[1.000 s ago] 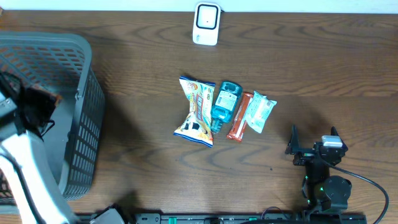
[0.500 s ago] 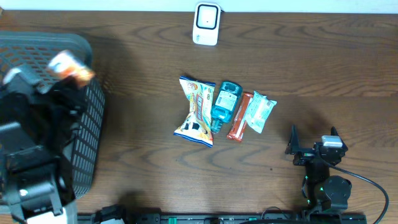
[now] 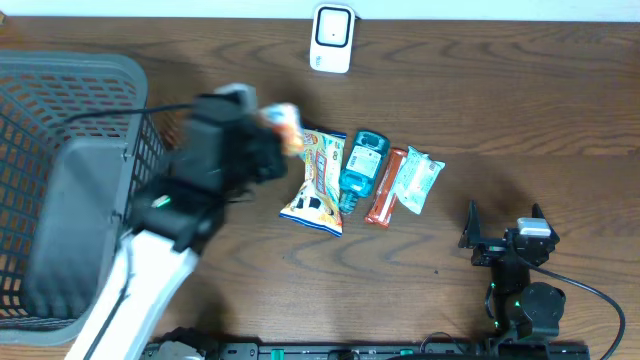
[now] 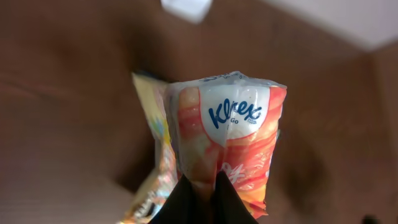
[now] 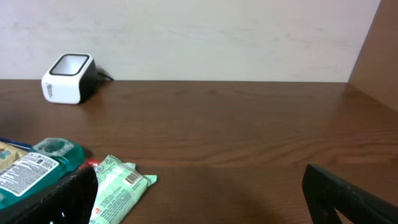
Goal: Scan the item barcode
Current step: 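Carry the Kleenex pack to the table in front of the teal bottle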
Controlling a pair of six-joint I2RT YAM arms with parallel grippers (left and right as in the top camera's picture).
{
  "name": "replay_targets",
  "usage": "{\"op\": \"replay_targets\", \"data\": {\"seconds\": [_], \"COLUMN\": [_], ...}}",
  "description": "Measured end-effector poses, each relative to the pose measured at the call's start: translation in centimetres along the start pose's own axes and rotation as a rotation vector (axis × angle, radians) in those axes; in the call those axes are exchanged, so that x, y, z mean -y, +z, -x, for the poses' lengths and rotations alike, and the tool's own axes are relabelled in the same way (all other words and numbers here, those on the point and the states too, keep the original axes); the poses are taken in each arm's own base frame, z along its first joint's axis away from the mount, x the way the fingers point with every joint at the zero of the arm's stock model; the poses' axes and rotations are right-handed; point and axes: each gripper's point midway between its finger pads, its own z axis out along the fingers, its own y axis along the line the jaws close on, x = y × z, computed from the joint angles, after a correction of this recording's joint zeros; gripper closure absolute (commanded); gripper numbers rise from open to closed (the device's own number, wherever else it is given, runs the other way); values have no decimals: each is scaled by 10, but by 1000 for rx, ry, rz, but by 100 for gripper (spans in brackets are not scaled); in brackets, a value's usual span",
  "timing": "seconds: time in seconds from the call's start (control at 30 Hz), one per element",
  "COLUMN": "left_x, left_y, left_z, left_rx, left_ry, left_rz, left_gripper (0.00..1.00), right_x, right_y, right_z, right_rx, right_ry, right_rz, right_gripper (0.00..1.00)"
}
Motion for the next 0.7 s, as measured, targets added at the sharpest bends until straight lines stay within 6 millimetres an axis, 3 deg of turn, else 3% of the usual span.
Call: {"op": "replay_targets", "data": {"seconds": [0.23, 0.43, 0.7], "left_x": [25, 43, 48], "left_y": [71, 96, 118], "left_z": [-83, -144, -171], "left_rx": [-266, -403, -445], "left_ry": [139, 256, 307], "left_rz": [49, 63, 73], "left_gripper": [93, 93, 93], "right_x": [0, 0, 0], "right_y": [0, 0, 0], "right_z": [0, 0, 0], "right_rx": [0, 0, 0], "right_ry": [0, 0, 0], "right_rz": [0, 0, 0], "right_gripper": [1, 1, 1]}}
